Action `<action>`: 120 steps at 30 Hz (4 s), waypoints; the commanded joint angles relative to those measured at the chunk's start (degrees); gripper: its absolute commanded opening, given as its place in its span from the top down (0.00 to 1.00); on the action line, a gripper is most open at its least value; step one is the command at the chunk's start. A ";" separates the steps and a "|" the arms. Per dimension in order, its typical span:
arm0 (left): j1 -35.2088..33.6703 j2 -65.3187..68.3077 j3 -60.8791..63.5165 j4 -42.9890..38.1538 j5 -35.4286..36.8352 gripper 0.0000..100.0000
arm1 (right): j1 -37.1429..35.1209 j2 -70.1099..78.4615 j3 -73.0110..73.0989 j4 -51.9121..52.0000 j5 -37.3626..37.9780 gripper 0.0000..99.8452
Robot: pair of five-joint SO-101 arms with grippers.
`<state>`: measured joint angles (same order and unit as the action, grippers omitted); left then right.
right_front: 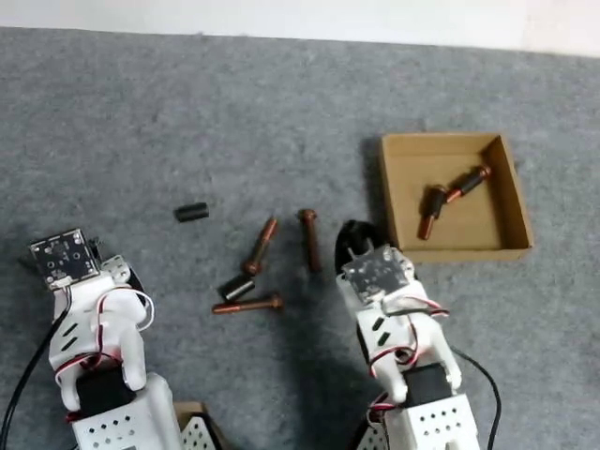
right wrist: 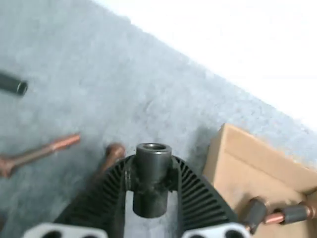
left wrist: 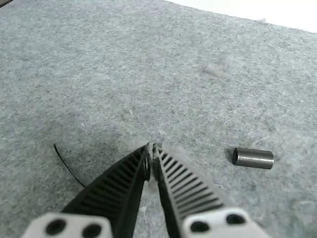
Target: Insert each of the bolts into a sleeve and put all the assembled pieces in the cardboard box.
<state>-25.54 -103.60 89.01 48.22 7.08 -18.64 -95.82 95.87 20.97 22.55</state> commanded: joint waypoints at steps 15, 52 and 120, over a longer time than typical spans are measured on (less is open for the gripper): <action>1.01 -0.40 -0.57 -0.97 0.35 0.97 | 3.82 -8.04 6.11 5.41 -6.68 1.00; 45.76 85.49 -51.91 2.46 -20.92 0.87 | 3.74 -7.43 6.11 5.23 -6.42 1.00; 40.48 107.91 -58.95 6.95 -18.02 0.87 | 3.74 -7.60 6.11 5.05 -6.42 1.00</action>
<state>15.43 4.53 30.29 53.76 -11.21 -15.47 -102.42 95.96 26.33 16.31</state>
